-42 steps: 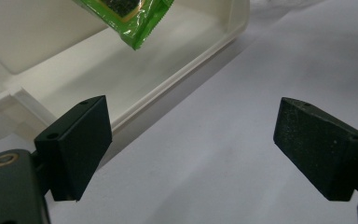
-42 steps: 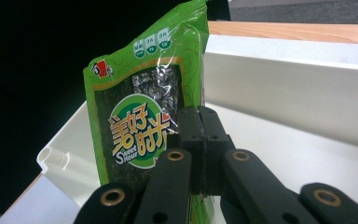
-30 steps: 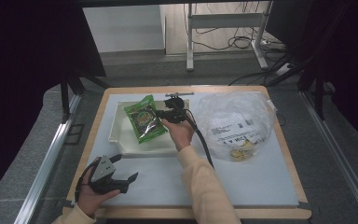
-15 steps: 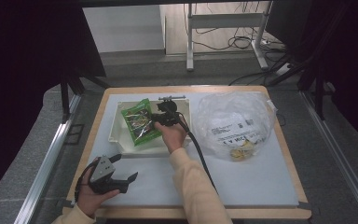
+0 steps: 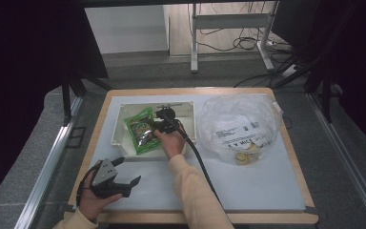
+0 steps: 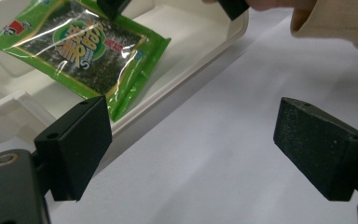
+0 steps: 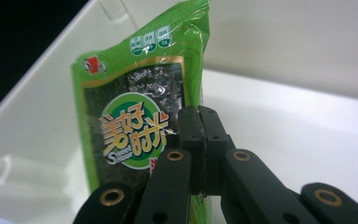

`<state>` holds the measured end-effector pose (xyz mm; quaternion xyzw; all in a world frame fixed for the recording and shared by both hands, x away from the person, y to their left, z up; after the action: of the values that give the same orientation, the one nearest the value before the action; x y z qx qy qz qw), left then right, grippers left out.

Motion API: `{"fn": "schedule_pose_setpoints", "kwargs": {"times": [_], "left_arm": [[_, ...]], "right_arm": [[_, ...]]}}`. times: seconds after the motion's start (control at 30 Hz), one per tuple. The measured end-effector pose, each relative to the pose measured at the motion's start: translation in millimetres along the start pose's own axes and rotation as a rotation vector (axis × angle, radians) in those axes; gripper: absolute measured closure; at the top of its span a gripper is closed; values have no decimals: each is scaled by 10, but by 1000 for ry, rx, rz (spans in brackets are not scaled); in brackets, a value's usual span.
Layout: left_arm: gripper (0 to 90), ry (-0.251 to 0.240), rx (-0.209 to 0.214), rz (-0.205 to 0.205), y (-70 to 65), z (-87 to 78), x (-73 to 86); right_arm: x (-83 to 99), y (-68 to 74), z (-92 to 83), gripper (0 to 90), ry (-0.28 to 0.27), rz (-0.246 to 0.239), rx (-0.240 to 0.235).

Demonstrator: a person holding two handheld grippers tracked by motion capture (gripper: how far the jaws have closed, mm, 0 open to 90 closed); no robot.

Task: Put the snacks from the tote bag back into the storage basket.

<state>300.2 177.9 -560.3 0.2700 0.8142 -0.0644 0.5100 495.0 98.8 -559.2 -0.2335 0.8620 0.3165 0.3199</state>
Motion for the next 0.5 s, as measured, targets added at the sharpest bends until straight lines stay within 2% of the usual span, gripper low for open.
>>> {"fn": "schedule_pose_setpoints", "kwargs": {"times": [0.43, 0.5], "left_arm": [[114, 9, 3, 6, -9, 12, 13], [114, 10, 5, 8, -11, 11, 14]], "right_arm": [[106, -55, 60, 870, 49, 4, 14], [128, -56, 69, 822, 59, 8, 15]]}}
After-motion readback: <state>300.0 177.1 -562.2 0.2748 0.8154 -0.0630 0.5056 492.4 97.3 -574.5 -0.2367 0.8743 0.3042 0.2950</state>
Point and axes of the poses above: each handheld gripper's, and its own axes: z roughly forward along the jaws, x roughly out of its underside, y roughly to its left, the point moved 10 cm from there along z, roughly forward along the jaws, and after that the axes turned 11 degrees about -x, right-handed, at the moved point
